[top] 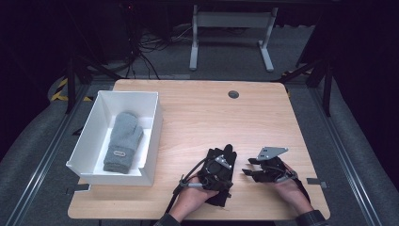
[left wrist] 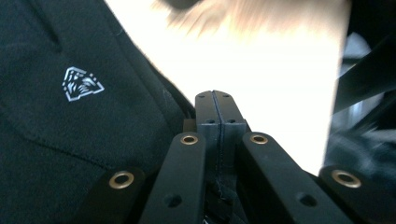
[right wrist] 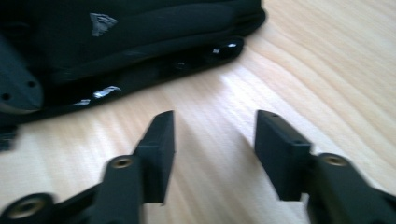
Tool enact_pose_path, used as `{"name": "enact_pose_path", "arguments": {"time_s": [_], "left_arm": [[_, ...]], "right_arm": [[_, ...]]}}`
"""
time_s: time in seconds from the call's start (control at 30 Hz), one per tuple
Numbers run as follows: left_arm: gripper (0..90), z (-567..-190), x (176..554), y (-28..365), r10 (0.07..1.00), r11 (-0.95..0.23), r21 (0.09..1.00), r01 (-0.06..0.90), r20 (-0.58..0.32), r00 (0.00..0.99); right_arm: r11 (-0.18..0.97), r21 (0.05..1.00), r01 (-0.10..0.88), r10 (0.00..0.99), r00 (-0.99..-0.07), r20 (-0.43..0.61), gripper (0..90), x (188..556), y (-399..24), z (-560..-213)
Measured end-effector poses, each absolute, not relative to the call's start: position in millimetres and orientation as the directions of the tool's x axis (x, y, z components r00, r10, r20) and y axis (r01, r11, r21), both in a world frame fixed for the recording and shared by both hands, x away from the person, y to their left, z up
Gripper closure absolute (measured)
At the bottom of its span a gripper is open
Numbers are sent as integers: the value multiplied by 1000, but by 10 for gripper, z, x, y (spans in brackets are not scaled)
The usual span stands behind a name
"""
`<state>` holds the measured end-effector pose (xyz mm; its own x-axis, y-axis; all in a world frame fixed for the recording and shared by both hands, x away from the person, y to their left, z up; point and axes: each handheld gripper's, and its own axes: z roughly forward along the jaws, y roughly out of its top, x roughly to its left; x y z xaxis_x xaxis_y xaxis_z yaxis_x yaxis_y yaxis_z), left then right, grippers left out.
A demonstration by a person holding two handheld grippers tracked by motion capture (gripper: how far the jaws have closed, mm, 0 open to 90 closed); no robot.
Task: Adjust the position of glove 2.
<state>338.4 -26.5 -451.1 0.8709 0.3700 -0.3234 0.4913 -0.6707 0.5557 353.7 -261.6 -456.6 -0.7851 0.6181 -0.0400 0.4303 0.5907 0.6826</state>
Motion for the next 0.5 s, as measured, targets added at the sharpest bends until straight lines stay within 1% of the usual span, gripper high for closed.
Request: {"name": "enact_pose_path", "arguments": {"time_s": [0.07, 0.17, 0.3, 0.5], "left_arm": [[900, -4503, 3376, -244, 373, -680, 543, 493, -322, 870], [900, -4502, 3375, -210, 380, -683, 535, 497, -321, 868], [900, -4490, 3389, -82, 401, -685, 527, 504, -305, 864], [900, -4468, 3412, 101, 435, -684, 518, 514, -276, 857]], "right_arm": [[591, 680, 434, 632, -773, -56, 423, 3557, -2639, -4587], [582, 685, 439, 639, -767, -51, 408, 3570, -2659, -4596], [566, 693, 446, 655, -754, -51, 326, 3592, -2685, -4616], [554, 704, 444, 664, -746, -51, 280, 3604, -2707, -4640]]}}
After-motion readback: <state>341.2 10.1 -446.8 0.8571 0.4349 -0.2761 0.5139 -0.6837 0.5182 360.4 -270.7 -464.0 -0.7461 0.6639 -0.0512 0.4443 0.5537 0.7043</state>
